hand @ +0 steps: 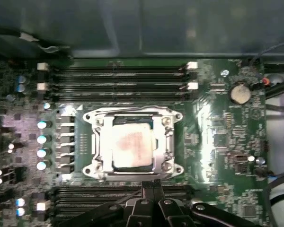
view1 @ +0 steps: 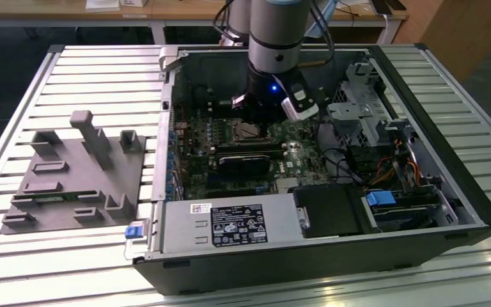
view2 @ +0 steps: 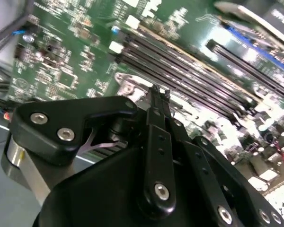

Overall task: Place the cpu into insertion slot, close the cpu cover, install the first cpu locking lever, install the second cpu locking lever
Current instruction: 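Install the second cpu locking lever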

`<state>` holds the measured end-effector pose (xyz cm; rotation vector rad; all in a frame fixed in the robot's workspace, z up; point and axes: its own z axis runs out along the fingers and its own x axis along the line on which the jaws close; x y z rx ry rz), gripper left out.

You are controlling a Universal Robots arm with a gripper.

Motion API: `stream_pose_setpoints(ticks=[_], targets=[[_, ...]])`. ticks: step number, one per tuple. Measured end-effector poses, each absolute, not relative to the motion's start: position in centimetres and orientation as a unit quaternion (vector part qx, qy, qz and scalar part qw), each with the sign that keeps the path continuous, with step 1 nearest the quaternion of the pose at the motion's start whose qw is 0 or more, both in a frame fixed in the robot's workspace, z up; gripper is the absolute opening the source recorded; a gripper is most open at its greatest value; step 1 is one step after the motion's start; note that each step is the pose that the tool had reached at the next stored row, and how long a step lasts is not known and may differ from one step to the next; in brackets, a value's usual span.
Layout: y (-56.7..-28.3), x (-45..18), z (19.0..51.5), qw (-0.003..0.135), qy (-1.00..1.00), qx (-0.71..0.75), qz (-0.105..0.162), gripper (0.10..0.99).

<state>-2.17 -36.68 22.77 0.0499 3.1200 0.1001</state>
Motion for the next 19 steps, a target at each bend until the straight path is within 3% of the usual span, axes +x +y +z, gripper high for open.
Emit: stream_pose_setpoints(ticks=[19], targets=[[-37.3,-4.6,21.8,0.008,0.999,0.016,0.039,0.106]])
